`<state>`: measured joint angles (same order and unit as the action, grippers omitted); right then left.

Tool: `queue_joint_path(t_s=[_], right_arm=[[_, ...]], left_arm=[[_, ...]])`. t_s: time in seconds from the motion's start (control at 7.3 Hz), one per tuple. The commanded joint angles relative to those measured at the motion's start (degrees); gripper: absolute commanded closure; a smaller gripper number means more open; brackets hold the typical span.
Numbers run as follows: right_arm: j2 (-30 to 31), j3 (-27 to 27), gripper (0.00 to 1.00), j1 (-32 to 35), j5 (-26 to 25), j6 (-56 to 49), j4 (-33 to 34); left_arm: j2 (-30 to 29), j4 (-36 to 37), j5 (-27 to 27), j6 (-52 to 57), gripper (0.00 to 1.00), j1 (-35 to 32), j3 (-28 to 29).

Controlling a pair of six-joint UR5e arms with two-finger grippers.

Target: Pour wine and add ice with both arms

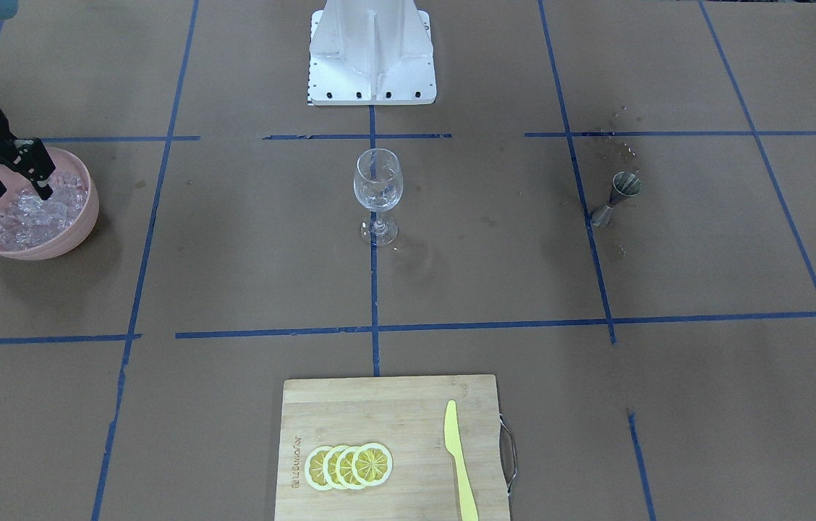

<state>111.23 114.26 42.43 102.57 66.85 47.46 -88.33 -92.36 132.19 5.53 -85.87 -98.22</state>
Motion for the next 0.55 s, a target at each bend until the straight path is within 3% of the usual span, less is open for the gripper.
queue_joint_path(t_s=[0.0,0.41], right_arm=[[-0.23,-0.78,0.25,-0.68,-0.17,-0.14,0.00],[-0.58,-2.11,0.38,-0.77,-0.18,-0.49,0.00]], left_arm=[[-0.09,-0.01,0.00,0.00,0.00,0.00,0.22],[-0.18,-0.01,0.00,0.00,0.00,0.00,0.31]])
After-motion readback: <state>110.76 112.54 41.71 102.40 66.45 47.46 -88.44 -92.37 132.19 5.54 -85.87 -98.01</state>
